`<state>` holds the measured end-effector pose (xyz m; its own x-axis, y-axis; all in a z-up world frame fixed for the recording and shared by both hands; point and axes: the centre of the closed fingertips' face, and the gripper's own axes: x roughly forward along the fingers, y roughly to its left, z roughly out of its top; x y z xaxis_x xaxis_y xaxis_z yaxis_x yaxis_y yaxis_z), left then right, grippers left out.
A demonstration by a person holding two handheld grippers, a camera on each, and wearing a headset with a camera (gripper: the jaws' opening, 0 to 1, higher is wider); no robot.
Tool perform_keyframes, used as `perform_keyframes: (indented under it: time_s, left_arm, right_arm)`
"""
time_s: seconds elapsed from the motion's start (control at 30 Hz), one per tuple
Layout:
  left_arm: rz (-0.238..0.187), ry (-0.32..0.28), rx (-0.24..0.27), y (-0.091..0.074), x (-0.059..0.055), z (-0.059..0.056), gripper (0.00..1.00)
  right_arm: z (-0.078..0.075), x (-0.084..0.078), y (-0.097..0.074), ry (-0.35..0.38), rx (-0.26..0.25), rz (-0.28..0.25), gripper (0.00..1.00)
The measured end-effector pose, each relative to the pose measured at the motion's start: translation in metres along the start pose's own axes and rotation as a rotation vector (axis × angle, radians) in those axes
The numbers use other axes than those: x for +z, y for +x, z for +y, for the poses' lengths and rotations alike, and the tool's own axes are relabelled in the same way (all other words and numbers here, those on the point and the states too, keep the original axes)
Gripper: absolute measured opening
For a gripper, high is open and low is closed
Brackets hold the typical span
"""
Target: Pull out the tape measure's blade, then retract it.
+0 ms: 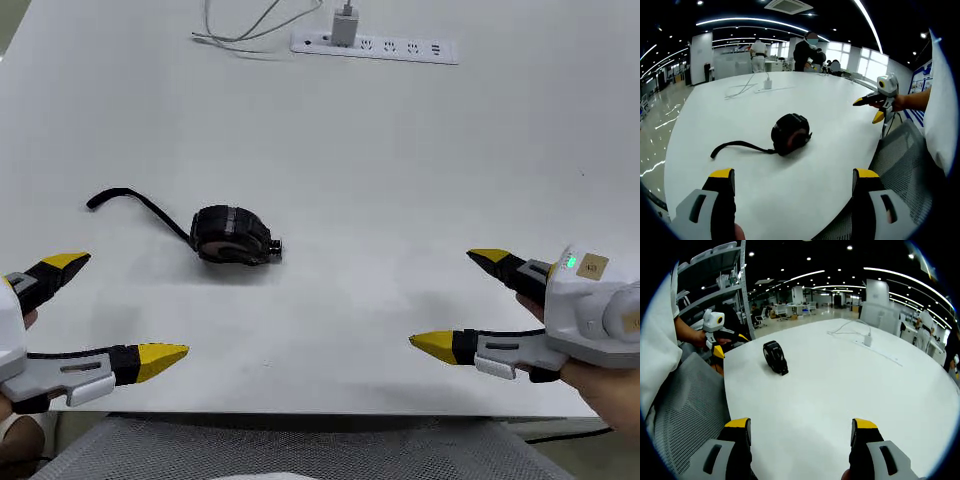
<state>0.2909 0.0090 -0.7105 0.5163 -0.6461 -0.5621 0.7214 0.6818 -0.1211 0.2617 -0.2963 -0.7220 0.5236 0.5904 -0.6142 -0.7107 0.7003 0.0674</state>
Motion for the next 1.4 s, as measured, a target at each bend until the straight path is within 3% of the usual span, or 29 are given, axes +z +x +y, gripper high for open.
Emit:
perform_keyframes:
  time_s: [0.67,1.4]
  left_arm:
    - [0.013,0.041,-0.012,-0.014,-0.008,0.002,0.99]
    - [0.005,0.039,-0.024,-0.013,-0.007,-0.003,0.99]
  right_arm:
    - [0.003,-0.027,-0.02,0.051,-0.021,0.03,0.9]
    - [-0.001,-0.031,-0.026,0.035,-0.036,0.05,0.9]
